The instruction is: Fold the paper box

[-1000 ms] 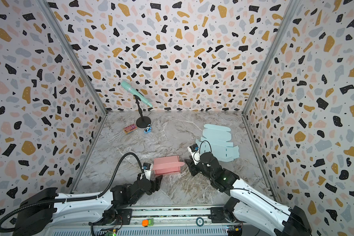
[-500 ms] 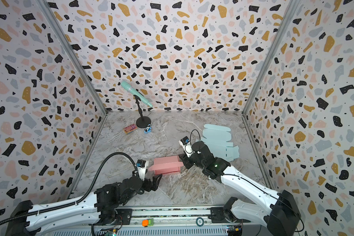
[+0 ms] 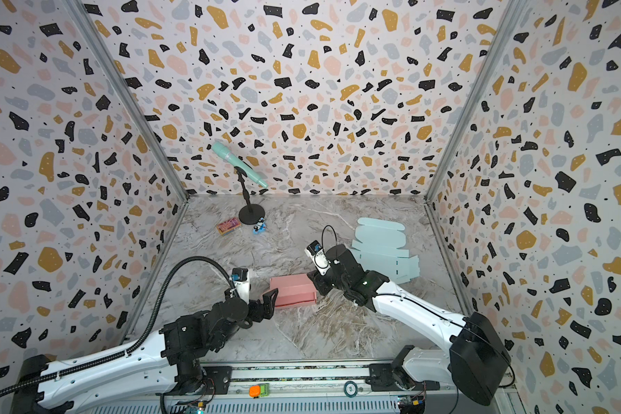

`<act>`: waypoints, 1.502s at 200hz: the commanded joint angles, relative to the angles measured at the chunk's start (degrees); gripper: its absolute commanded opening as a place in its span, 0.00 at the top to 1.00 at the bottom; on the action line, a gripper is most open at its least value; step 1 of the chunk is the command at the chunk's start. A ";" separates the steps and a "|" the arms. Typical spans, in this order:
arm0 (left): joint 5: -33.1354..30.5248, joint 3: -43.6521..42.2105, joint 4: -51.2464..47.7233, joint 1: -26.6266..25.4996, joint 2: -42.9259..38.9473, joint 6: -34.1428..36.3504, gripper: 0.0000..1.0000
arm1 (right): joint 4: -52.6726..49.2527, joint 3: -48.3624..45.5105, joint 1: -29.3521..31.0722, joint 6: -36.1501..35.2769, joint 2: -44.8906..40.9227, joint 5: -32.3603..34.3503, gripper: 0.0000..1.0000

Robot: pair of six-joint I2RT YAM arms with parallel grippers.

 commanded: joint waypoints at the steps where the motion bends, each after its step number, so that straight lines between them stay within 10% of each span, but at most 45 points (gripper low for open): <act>1: 3.20 0.30 5.30 4.52 -1.31 1.52 0.05 | 1.55 0.19 -0.08 -0.60 0.34 -0.65 0.60; 77: 13.37 -2.88 13.44 13.50 8.18 1.53 0.05 | 5.01 -4.63 -0.06 -0.12 1.60 -2.79 0.61; 300: 18.91 -11.15 25.08 14.12 19.60 -3.40 0.34 | 12.15 -14.37 0.36 4.31 0.70 -5.30 0.63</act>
